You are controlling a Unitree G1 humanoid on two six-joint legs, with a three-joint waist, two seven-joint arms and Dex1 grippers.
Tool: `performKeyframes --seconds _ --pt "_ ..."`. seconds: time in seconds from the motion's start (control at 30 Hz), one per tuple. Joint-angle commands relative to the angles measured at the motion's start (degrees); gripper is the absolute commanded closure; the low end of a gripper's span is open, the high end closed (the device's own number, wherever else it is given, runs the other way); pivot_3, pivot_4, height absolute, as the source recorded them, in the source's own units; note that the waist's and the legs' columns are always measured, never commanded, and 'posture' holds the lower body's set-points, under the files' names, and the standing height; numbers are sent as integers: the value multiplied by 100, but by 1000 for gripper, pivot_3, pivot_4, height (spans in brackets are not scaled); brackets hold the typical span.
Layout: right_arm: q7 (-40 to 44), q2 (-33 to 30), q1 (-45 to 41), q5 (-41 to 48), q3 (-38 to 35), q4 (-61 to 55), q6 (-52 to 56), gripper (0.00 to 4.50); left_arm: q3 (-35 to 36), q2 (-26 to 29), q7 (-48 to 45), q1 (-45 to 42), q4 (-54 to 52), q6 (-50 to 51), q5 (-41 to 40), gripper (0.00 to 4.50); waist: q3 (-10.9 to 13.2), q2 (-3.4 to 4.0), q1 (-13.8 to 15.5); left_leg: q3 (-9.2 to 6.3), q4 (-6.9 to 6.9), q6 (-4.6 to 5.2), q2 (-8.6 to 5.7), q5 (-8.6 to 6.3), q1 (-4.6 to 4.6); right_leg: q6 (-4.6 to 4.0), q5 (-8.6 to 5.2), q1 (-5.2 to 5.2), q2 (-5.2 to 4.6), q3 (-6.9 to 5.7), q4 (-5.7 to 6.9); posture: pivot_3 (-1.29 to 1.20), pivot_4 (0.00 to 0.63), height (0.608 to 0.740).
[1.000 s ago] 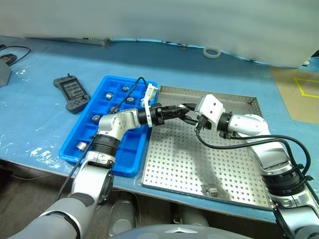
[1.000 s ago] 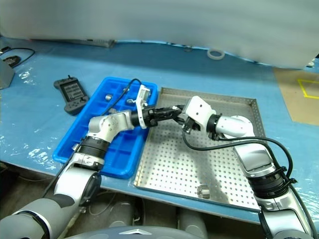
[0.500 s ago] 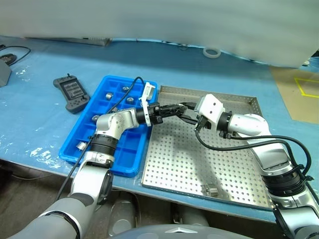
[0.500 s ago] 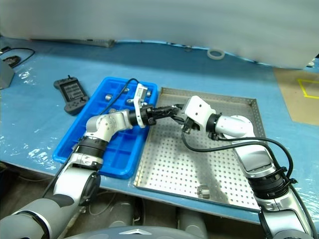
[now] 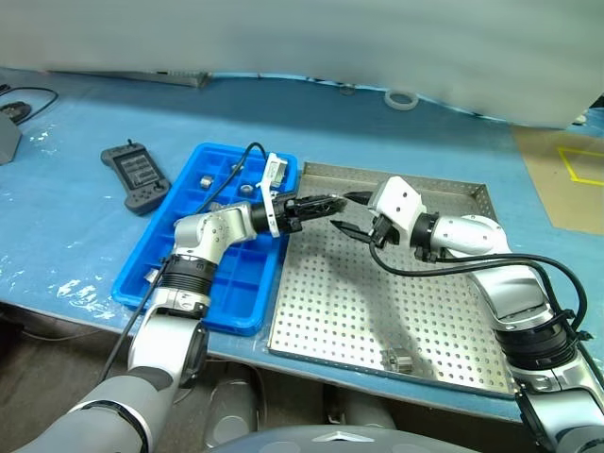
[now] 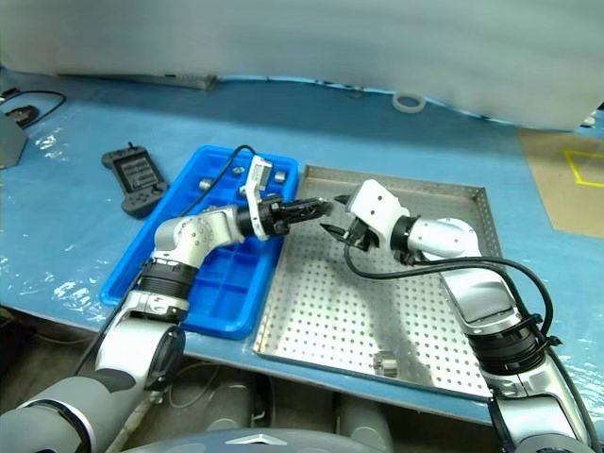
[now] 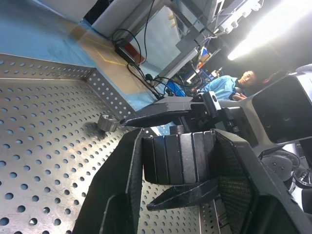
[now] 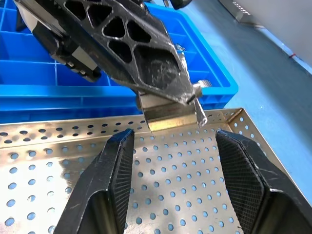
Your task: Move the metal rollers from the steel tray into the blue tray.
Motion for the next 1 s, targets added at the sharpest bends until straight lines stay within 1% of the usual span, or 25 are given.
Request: performKeyframes --seconds 0.03,0.13,0.23,0.33,0.4,0.47,0.5,0.53,0.63,0.8,1.0 --pt "41 -113 29 18 -147 -170 9 1683 169 528 -234 73 -814 86 -187 2739 1 1 -11 0 -2 -1 1 0 -3 0 0 -4 0 0 0 -169 150 740" --pt "48 -158 100 35 -177 -193 -12 1683 204 1075 -292 295 -1238 27 -100 2739 1 2 -64 1 -8 -4 3 2 0 0 0 -7 2 -1 1 -169 150 740" --pt "2 -172 216 -41 -169 -122 -146 1683 569 1715 46 603 -1488 -337 162 2739 1 2 -101 1 -11 -19 2 -5 0 0 0 -8 2 -2 0 -154 150 740" --pt "-72 -107 222 -111 -108 -66 -240 1683 628 2020 246 940 -1584 -851 504 2739 2 3 -117 1 -9 -22 2 -7 0 1 -1 -7 2 -1 0 -130 150 740" --pt "-104 -60 185 -189 -37 10 -312 1683 736 2113 282 1147 -1632 -892 467 2739 2 3 -94 1 -8 -23 1 -6 1 1 -1 -3 1 -1 0 -130 150 740" --pt "-61 -16 124 -223 28 111 -408 1683 639 2222 265 1481 -1641 -1097 655 2739 2 3 -71 1 -8 -23 0 -6 0 1 -1 -2 1 -1 0 -93 150 740" --pt "-42 1 104 -229 40 146 -439 1683 580 2247 266 1580 -1623 -1195 742 2739 2 2 -66 1 -7 -23 -1 -6 0 1 -1 -3 0 0 0 -93 150 740" --pt "-9 16 69 -237 67 203 -483 1683 532 2160 372 1654 -1521 -1319 840 2739 1 2 -56 1 -8 -24 -1 -6 0 1 -1 -3 0 0 0 -93 150 740" --pt "56 58 -83 -344 180 411 -643 1683 372 1902 325 1822 -1647 -1253 709 2739 1 2 6 1 -8 -25 0 -6 0 1 -1 -5 1 0 2 -76 150 740" --pt "160 27 -72 -328 175 425 -668 1683 128 1578 426 1719 -1502 -1306 826 2739 1 1 45 0 -8 -29 0 -2 0 1 0 -4 1 0 4 -83 150 740" --pt "171 -55 110 -320 106 230 -600 1683 -112 1535 415 1681 -1159 -1374 1039 2739 1 1 25 0 -9 -29 2 -2 3 1 0 -5 2 0 4 -98 150 740"
